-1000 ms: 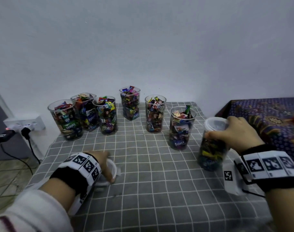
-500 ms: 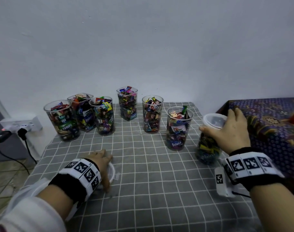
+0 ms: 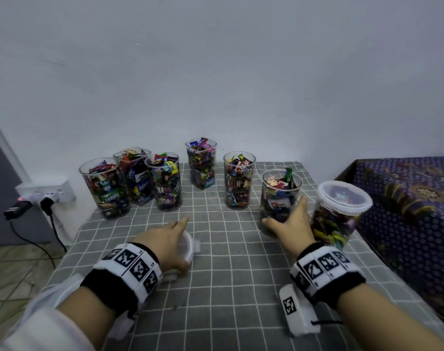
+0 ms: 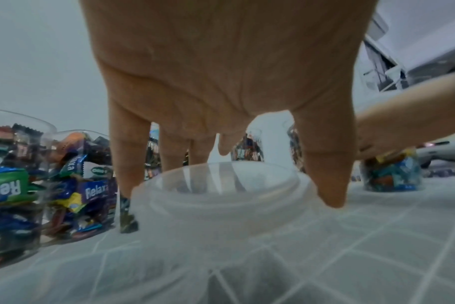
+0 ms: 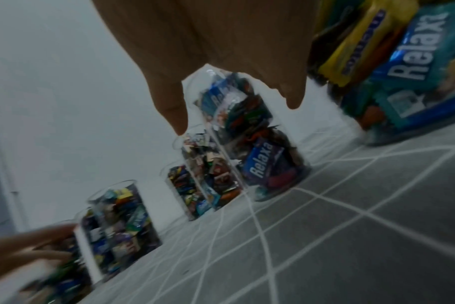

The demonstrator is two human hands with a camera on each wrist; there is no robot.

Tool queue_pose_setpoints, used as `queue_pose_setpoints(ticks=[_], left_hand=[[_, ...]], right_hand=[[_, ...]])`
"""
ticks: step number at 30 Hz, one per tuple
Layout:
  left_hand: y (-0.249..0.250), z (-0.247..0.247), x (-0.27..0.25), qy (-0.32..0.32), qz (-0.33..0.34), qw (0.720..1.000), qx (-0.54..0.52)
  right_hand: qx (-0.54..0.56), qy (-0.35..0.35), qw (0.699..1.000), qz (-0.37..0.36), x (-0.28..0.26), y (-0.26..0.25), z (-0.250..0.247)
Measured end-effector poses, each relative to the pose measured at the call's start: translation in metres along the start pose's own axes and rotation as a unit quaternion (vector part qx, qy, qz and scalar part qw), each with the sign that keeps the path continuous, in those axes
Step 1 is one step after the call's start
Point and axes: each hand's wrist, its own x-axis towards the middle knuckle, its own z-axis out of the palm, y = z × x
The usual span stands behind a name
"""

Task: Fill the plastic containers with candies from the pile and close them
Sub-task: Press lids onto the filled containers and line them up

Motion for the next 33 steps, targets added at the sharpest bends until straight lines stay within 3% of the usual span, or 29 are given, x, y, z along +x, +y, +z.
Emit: queue_pose_setpoints(ticks=[5,10,14,21,28,33], left_hand=[[0.005,-0.02,-0.006,0.046,0.027,0.993,-0.102],[0.006,-0.035,-0.013,0.098,0.048,0.98,-0.169],[0.015,-0.045,-0.019,0.136,0.062,0.965,-0.217],[0.036,-0.068,-0.021,0.208,0.106,0.955,-0.182],[0.035,-0.084,-0.014,0.156,0.11,0.978,-0.085],[0.033,-0.088,-0.011,0.111,0.099,0.988,-0.038]], right_hand=[[0.061,0.024,0.997,0.033,0.031,-0.002,0.007],[-0.001,0.061,0.997,0.037,0.028,-0.013,0.007],[-0.024,0.019,1.0,0.007,0.011,-0.024,0.008],[-0.011,-0.095,0.994,-0.049,-0.029,-0.048,0.029],[-0.006,-0.184,0.978,-0.098,-0.054,-0.062,0.054],[-0.03,-0.206,0.972,-0.112,-0.058,-0.068,0.057]])
